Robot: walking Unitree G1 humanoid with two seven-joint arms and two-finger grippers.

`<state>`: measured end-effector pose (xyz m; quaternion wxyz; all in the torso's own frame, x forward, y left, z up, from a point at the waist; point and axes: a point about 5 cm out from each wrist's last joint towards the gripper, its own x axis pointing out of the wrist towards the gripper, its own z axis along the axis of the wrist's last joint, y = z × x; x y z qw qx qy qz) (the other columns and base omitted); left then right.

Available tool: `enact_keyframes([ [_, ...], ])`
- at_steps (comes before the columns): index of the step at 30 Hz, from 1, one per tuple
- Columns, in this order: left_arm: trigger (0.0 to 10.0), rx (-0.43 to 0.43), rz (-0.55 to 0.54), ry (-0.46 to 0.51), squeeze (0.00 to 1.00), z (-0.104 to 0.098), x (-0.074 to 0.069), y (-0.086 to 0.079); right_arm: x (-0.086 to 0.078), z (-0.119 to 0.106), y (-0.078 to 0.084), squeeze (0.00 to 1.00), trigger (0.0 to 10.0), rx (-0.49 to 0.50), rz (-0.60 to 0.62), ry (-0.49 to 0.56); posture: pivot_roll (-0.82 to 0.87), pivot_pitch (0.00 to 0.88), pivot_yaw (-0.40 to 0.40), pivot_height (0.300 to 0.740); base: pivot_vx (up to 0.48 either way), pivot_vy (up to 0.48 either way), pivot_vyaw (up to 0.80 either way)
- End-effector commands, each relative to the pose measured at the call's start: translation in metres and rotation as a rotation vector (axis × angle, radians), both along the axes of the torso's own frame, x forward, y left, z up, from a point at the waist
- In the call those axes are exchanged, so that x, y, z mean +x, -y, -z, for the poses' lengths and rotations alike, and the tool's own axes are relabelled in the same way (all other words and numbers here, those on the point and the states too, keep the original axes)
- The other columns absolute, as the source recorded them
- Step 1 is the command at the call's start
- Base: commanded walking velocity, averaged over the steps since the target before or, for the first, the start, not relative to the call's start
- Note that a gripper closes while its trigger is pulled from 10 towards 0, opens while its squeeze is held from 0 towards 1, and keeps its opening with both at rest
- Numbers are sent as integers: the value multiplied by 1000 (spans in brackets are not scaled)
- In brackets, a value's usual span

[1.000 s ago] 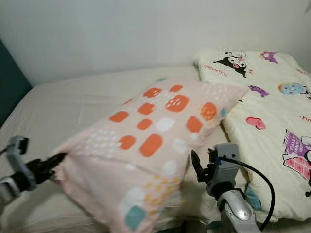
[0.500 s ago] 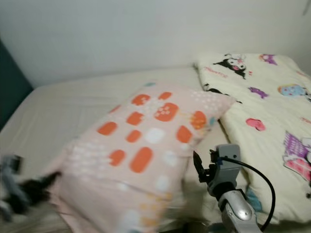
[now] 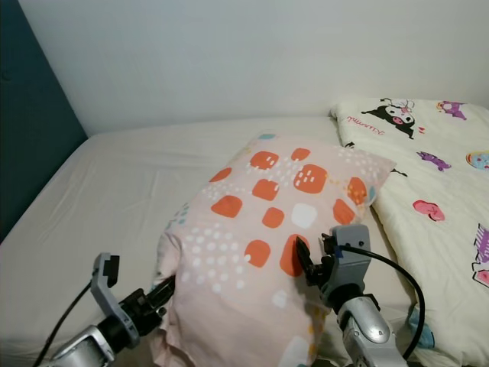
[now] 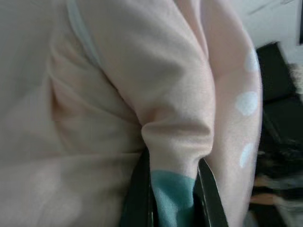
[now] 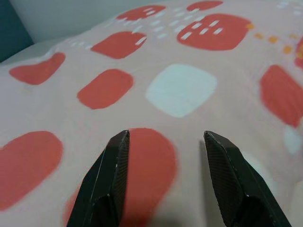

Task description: Clean up the room

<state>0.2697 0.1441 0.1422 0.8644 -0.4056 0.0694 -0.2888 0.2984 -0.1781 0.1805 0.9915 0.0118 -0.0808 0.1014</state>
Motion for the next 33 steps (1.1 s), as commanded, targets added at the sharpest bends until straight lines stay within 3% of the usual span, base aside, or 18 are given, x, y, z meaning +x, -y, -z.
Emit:
enact_keyframes([
  [1,0,-1,196,-37,0,1,-22,31,0,3,2,0,10000,-9,17,-5,-47,269,53,576,0,0,0],
  [4,0,27,256,-30,0,0,-31,37,1,3,3,0,10000,-12,20,-4,-47,270,53,576,0,0,0],
  [6,0,58,369,-16,0,-3,-44,44,1,2,5,0,10000,-16,26,-4,-48,272,52,576,0,0,0],
  [10,0,44,453,-28,0,-8,-55,48,2,1,7,0,10000,-20,30,-4,-44,273,51,576,0,0,0],
  [11,0,44,453,-28,0,-8,-55,48,2,1,7,0,10000,-20,30,-4,-44,273,51,576,0,0,0],
  [13,0,155,412,-37,0,-3,-52,49,4,0,9,0,10000,-22,36,-1,-42,275,50,576,0,0,0],
  [16,0,349,241,-35,0,8,-34,43,7,-1,10,0,10000,-24,49,4,-43,276,52,576,0,0,0],
  [19,314,407,196,-28,0,10,-30,40,7,-1,11,0,10000,-25,58,7,-45,277,51,576,0,0,0],
  [20,3020,450,162,-11,0,10,-25,37,7,-1,11,0,10000,-27,63,8,-44,275,53,576,0,0,0],
  [21,3020,450,162,-11,0,10,-25,37,7,-1,11,0,10000,-27,63,8,-44,275,53,576,0,0,0],
  [22,1961,485,139,7,0,10,-22,33,7,-1,12,0,10000,-27,67,8,-46,275,54,576,0,0,0],
  [23,1961,485,139,7,0,10,-22,33,7,-1,12,0,10000,-27,67,8,-46,275,54,576,0,0,0],
  [24,0,500,139,17,0,10,-21,28,7,0,12,0,10000,-29,70,6,-46,273,57,576,0,0,0],
  [30,0,520,244,10,0,15,-37,17,7,2,15,0,10000,-39,81,-2,-46,269,60,576,0,0,0],
  [31,0,570,284,5,0,21,-46,14,8,2,17,0,10000,-44,85,-4,-46,267,60,576,0,0,0],
  [33,0,604,302,11,0,26,-51,13,9,2,17,0,10000,-47,83,-7,-47,264,58,576,0,0,0],
])
